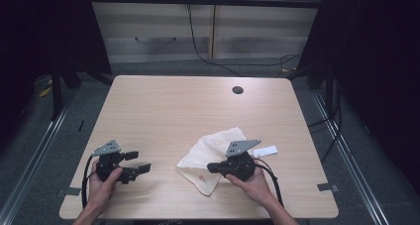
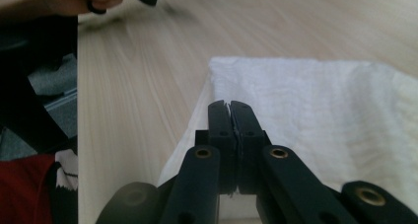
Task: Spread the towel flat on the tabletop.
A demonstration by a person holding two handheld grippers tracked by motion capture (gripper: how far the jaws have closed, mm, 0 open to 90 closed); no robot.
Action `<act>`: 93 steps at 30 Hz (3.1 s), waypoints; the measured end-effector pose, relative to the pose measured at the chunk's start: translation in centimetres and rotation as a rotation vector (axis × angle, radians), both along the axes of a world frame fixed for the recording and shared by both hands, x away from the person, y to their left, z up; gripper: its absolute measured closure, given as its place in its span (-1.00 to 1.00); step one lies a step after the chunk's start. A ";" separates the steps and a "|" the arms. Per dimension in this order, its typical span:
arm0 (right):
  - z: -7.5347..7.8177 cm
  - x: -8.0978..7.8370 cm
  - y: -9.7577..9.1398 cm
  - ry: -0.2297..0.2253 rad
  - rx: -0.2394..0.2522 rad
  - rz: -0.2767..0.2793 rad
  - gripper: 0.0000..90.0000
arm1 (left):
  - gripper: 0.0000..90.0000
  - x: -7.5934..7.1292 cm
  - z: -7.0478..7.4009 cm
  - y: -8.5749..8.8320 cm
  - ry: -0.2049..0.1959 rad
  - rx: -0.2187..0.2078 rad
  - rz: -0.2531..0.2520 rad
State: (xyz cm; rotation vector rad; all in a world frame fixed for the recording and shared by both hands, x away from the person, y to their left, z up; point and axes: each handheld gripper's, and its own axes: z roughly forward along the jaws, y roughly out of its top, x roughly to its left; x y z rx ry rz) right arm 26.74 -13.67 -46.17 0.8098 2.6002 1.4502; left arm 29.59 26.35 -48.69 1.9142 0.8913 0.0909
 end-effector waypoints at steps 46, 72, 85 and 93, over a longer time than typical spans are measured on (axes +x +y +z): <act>9.4 7.5 -2.2 -0.115 0.101 -0.239 0.99 | -0.58 -0.3 0.8 -0.1 -0.030 -0.060 0.001; -1.2 4.3 -10.2 0.064 0.068 -0.392 0.98 | 0.27 0.9 1.1 -12.6 -0.030 0.070 -0.315; -1.7 4.7 -10.0 0.061 0.058 -0.413 0.98 | -0.31 1.0 -1.3 -14.3 -0.029 0.147 -0.371; -2.0 5.0 -10.2 0.065 0.079 -0.402 0.91 | 0.50 1.3 -1.7 -13.5 -0.054 0.175 -0.302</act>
